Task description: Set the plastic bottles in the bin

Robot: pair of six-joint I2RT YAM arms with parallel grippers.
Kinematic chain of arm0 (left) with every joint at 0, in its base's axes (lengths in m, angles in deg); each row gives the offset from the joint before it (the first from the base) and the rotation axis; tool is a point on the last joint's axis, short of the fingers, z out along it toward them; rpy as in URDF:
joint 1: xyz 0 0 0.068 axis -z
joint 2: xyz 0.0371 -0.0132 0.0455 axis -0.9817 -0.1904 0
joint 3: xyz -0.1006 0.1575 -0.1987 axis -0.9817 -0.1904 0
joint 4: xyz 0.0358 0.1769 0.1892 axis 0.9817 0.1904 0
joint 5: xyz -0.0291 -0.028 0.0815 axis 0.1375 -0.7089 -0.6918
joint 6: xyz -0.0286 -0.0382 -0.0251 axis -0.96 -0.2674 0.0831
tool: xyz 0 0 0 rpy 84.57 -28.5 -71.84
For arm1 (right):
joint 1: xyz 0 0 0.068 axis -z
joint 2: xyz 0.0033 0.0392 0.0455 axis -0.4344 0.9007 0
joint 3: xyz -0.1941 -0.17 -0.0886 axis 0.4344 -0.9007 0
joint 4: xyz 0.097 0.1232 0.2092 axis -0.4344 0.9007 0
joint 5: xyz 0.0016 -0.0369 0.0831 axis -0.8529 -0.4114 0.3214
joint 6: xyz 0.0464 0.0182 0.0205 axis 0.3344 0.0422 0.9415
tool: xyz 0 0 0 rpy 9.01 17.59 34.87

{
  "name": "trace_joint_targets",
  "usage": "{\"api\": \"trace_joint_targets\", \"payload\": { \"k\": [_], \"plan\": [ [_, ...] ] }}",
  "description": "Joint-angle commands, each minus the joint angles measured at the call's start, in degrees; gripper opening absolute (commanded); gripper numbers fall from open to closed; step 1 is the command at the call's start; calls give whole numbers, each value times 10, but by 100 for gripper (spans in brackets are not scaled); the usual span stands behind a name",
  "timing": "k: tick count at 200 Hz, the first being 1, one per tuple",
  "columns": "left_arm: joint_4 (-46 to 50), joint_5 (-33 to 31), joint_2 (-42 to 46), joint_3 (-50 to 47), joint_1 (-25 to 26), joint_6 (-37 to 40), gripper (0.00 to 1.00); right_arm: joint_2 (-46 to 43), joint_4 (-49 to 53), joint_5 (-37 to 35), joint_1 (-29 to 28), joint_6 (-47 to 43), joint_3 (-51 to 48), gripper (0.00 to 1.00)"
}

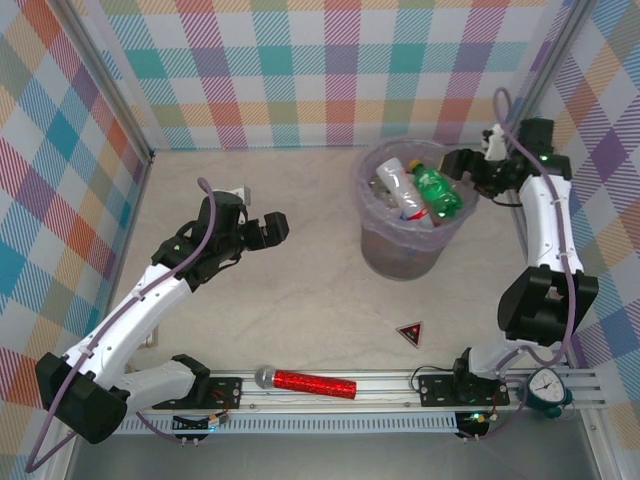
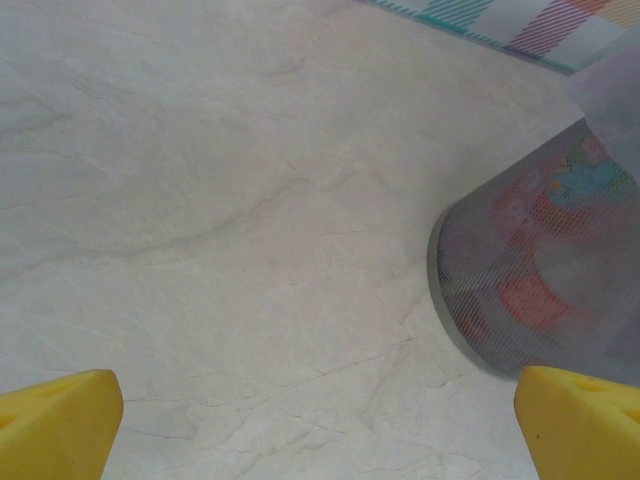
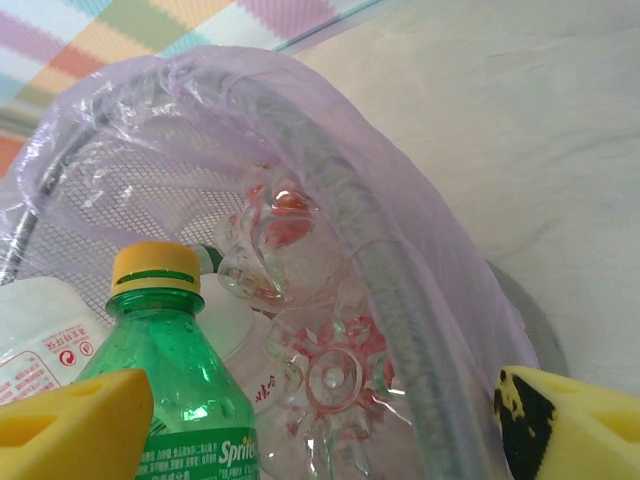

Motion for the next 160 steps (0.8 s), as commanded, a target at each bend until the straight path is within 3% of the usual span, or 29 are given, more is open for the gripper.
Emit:
{"api": "trace_joint_targets", "payload": {
  "k": [1,39,59,83,96,121,160],
  "plan": [
    [26,-41,10,-5,-8,12,100,-30,-27,48,-71,40,-30,88],
    [42,-70,27,-19,-19,19,100,-32,-76,30,-176,90,-45,88],
    [41,-74,37,-26,-23,19,100,-26,-82,27,-197,94,-27,88],
    [42,-111,44,-32,-27,23,100,-36,-50,-72,-189,59,10,91],
    [42,-176,51,-42,-28,22,100,-54,-55,-113,-170,41,8,97],
    [-14,-304,68,-94,-44,41,100,-93,-93,-181,-117,29,-40,99],
    [-164,-405,45,-185,-98,97,100,-104,-181,-255,-60,27,-171,99]
  ]
}}
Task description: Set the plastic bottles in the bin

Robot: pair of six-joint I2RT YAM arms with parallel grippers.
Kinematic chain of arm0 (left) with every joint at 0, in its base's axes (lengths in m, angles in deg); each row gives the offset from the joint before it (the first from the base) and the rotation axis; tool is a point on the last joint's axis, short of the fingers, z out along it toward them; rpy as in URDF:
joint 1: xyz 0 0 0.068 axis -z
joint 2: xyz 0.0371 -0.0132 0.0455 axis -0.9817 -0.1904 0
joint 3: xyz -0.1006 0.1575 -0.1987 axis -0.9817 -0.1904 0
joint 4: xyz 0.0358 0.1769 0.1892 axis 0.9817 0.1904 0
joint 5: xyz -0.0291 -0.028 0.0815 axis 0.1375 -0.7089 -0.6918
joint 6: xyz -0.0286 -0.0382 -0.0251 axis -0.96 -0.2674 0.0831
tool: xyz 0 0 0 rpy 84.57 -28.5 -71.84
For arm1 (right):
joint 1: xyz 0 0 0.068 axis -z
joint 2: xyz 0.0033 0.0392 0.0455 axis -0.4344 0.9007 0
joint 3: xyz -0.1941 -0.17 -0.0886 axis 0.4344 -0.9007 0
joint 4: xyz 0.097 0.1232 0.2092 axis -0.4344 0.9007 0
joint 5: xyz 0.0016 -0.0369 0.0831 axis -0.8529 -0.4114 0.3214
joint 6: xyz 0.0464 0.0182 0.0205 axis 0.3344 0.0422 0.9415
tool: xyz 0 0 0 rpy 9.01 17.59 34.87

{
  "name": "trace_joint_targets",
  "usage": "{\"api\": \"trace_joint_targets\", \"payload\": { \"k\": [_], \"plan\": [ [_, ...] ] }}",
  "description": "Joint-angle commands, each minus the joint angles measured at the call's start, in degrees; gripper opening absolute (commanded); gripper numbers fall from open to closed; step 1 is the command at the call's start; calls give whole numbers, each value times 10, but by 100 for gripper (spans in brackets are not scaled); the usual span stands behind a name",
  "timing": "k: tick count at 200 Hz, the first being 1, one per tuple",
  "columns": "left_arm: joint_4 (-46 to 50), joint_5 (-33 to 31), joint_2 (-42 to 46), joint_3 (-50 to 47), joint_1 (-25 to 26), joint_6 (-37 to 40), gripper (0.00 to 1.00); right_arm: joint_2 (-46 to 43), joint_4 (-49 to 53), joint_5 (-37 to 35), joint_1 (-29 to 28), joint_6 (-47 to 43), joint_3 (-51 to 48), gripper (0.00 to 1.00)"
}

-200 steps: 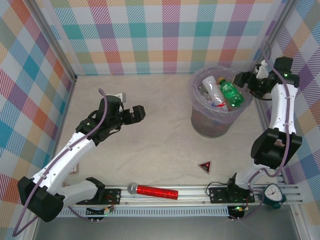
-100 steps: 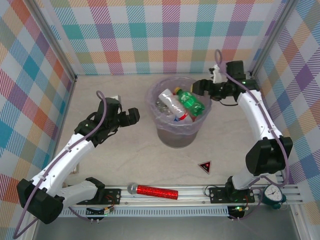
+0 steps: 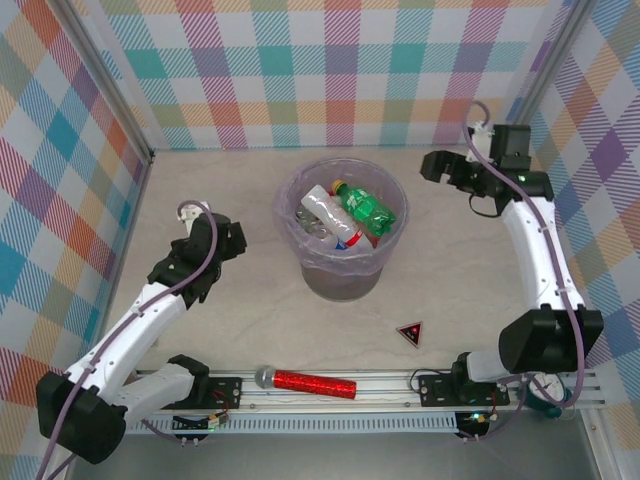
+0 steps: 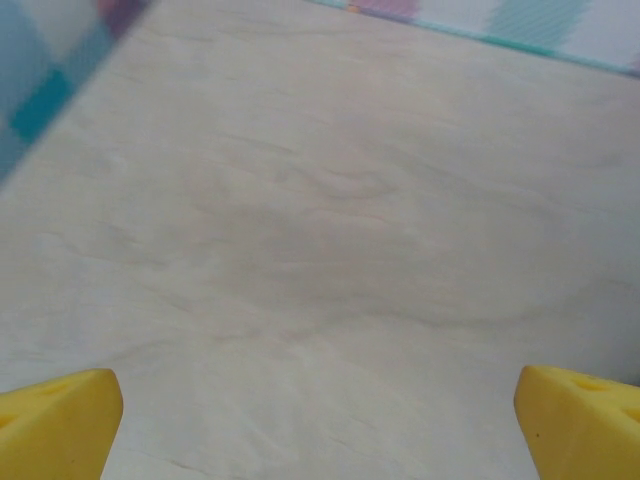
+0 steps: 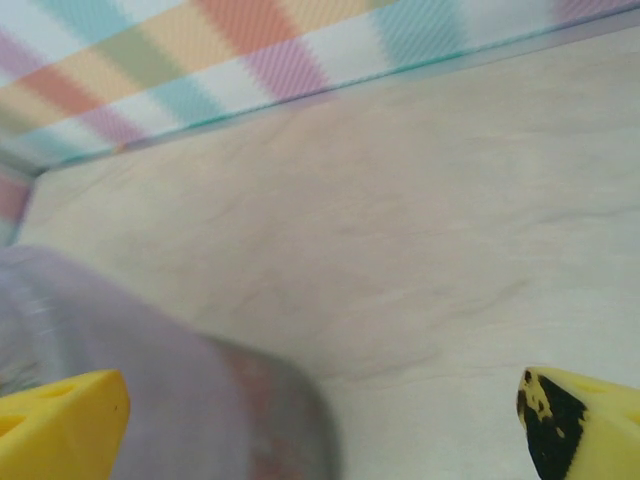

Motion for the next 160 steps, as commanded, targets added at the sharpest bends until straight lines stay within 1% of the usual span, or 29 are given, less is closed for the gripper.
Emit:
{"api": "trace_joint_targets", "payload": {
  "k": [1,25,40,58,79,89,100,129,142,160],
  "plan": [
    [-118,-111,-15,-44,-31,46,100,8,-67,-61,19,-13,-79,99],
    [-185,-131,-39,-84,-50,77,100,9,-145,-77,33,-19,-175,99],
    [-231,-121,-55,-108,-57,99,100,4,-191,-98,35,-26,-229,99],
    [-296,-101,-76,-140,-64,117,100,-3,-250,-139,35,-21,-287,99],
    [-361,-99,-103,-167,-67,130,100,-8,-317,-146,36,-17,-348,99],
    [-408,-91,-115,-185,-69,142,100,-6,-358,-146,35,-7,-375,99],
    [-468,-82,-132,-205,-72,157,100,1,-396,-144,35,9,-399,99],
    [-596,-60,-200,-230,-85,172,100,23,-493,-161,23,-12,-442,99],
    [-620,-41,-221,-224,-87,180,100,28,-540,-169,17,-28,-465,99],
    [-643,-46,-249,-209,-91,205,100,33,-602,-183,8,-44,-498,99]
  ]
}}
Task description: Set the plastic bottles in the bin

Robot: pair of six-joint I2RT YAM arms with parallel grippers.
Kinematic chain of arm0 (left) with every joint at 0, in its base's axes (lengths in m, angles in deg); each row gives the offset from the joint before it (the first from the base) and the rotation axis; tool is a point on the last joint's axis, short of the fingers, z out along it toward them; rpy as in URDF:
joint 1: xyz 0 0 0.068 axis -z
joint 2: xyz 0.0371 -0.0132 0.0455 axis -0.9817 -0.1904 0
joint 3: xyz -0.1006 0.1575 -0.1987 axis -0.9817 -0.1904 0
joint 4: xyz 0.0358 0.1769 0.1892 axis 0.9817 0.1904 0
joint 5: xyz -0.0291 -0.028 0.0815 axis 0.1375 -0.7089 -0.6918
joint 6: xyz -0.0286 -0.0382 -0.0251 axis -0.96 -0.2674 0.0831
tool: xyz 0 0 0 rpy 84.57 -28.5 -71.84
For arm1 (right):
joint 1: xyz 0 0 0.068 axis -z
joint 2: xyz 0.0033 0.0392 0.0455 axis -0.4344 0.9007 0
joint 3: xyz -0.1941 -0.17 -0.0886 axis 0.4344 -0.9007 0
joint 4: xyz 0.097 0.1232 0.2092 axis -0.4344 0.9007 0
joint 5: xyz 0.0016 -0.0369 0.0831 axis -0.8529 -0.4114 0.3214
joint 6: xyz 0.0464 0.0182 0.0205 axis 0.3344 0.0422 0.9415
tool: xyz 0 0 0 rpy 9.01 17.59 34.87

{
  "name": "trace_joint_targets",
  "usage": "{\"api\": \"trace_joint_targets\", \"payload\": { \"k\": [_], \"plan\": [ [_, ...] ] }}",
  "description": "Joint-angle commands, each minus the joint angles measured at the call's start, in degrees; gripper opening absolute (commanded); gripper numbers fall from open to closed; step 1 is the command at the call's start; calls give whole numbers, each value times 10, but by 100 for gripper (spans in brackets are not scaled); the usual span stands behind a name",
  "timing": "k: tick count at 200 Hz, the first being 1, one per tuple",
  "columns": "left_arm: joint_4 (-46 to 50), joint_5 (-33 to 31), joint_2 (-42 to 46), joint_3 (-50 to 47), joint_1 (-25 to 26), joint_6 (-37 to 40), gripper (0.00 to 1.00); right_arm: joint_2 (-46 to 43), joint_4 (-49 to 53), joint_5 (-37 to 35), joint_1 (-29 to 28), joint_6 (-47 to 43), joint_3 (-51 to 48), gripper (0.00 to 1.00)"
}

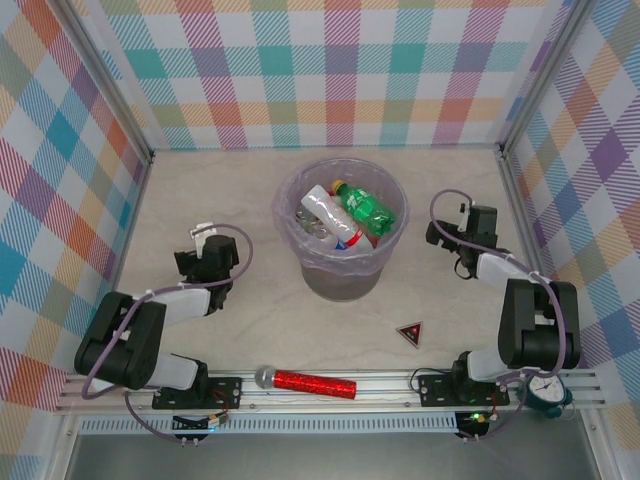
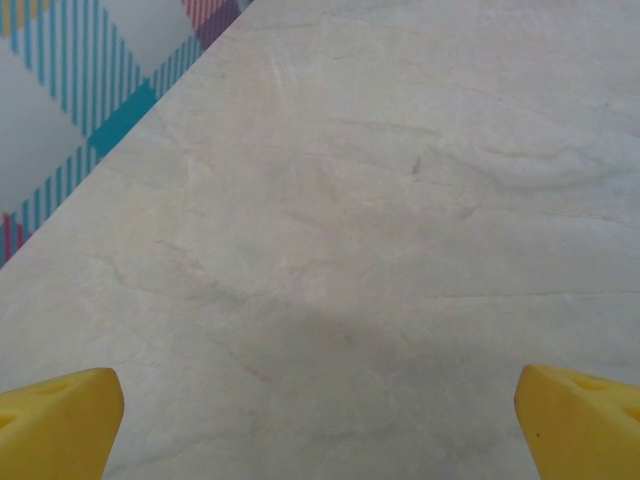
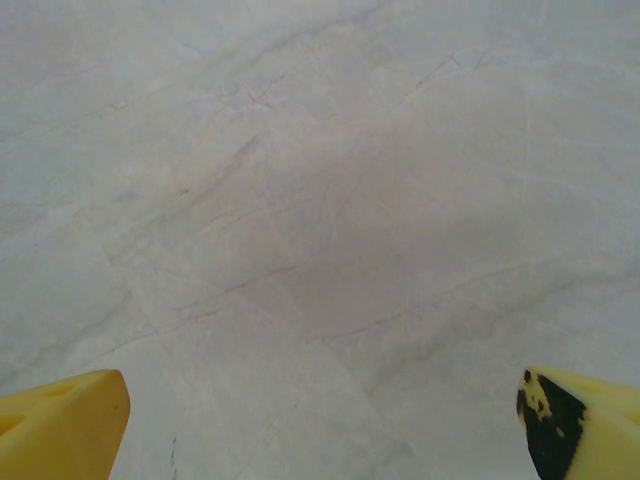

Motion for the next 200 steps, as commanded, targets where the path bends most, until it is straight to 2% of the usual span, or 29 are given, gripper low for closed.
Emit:
{"api": "trace_joint_targets", "payload": {
  "k": [1,22,32,60,75,83,92,100,119,155,168,179,200],
  "plan": [
    [-113,11,-25,13,-12,39,100,12,-141,-23,-14,-30,-37,99],
    [-189,43,-69,2,-26,50,100,15,-203,-25,-28,-58,-60,99],
    [-149,59,-64,13,-27,46,100,22,-225,-19,-33,-68,-73,99],
    [-194,89,-68,-5,-27,61,100,22,-325,-31,-52,-86,-124,99],
    [-188,98,-68,-4,-29,61,100,53,-432,-33,-55,-93,-157,99],
    [-185,105,-70,-1,-32,61,100,37,-377,-32,-54,-89,-147,99],
    [-174,120,-70,4,-39,56,100,51,-414,-30,-53,-90,-151,99],
    [-170,136,-71,5,-45,54,100,39,-378,-27,-54,-88,-145,99],
    [-165,183,-76,9,-63,46,100,42,-386,-21,-48,-86,-146,99],
    [-186,202,-81,-4,-71,43,100,42,-385,-22,-48,-86,-145,99],
    [-252,203,-105,-23,-74,48,100,42,-385,-22,-48,-86,-146,99],
    [-222,203,-96,-17,-74,42,100,41,-387,-22,-48,-86,-147,99],
    [-229,204,-99,-18,-74,43,100,42,-385,-20,-48,-86,-145,99]
  ]
}}
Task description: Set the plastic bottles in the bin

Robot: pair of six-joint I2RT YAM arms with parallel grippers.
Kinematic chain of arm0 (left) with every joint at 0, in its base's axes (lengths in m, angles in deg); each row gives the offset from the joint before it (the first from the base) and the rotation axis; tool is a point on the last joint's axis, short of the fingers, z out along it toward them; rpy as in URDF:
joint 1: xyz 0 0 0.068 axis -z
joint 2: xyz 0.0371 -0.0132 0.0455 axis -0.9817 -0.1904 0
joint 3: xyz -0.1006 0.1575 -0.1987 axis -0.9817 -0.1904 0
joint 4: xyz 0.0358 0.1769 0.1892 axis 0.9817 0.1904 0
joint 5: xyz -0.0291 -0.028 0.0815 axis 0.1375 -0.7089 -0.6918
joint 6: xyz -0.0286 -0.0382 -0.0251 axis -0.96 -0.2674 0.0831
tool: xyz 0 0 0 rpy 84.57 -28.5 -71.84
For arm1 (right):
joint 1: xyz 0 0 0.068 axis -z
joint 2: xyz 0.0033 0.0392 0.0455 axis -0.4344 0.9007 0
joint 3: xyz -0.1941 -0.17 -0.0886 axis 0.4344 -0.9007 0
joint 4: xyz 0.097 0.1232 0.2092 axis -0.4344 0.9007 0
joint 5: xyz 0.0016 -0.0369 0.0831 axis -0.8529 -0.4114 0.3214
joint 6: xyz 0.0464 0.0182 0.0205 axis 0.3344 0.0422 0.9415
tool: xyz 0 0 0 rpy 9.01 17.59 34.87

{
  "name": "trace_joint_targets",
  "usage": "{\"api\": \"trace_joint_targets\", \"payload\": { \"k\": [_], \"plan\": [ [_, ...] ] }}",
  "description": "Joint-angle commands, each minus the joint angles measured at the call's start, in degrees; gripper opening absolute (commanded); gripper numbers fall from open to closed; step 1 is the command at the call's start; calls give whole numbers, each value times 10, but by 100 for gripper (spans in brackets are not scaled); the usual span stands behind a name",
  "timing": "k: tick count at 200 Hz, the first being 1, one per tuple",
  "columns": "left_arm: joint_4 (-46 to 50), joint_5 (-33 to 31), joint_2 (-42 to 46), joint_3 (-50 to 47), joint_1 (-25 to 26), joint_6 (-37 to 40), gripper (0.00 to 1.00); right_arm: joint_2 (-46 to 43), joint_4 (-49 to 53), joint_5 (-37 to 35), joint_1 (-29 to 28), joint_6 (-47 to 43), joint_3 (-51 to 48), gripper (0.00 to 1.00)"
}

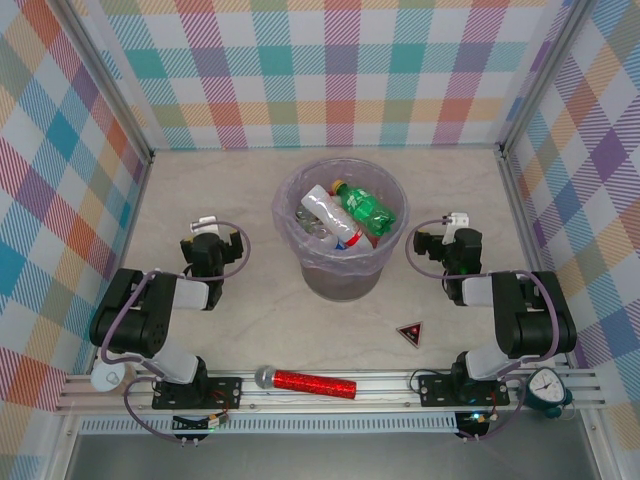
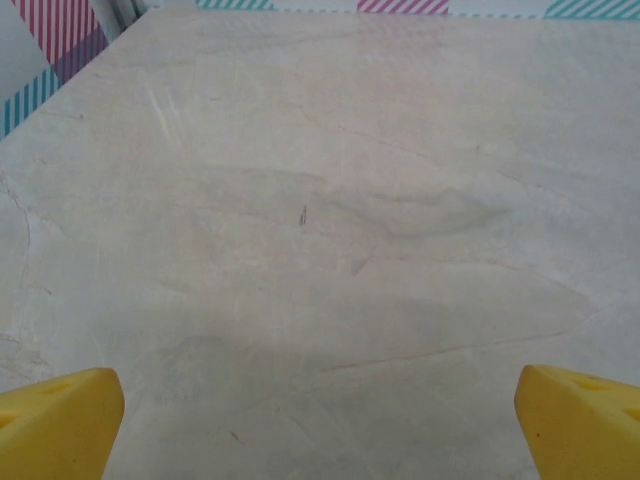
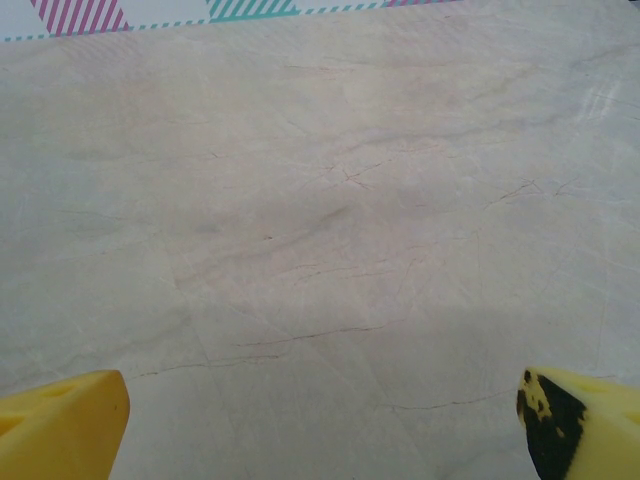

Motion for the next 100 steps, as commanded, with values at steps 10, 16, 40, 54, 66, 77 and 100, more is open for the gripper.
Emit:
{"api": "trace_joint_targets", "payload": {
  "k": [10,16,40,54,66,77,100],
  "plan": [
    [-42,14,-3,-7,-7,-9,100,0,-24,5,4,-7,4,99],
    [-39,13,-2,-7,-7,-9,100,0,-24,5,3,-7,4,99],
    [-41,14,-3,-6,-7,-9,100,1,-24,6,4,-7,4,99],
    [-41,13,-2,-7,-6,-9,100,0,-23,6,4,-6,4,99],
    [-42,13,-3,-7,-6,-8,100,1,-24,6,4,-7,4,99],
    [-42,13,-2,-6,-6,-9,100,1,-23,6,3,-6,4,99],
    [-42,13,-2,-7,-6,-9,100,1,-24,5,4,-7,4,99]
  ]
}}
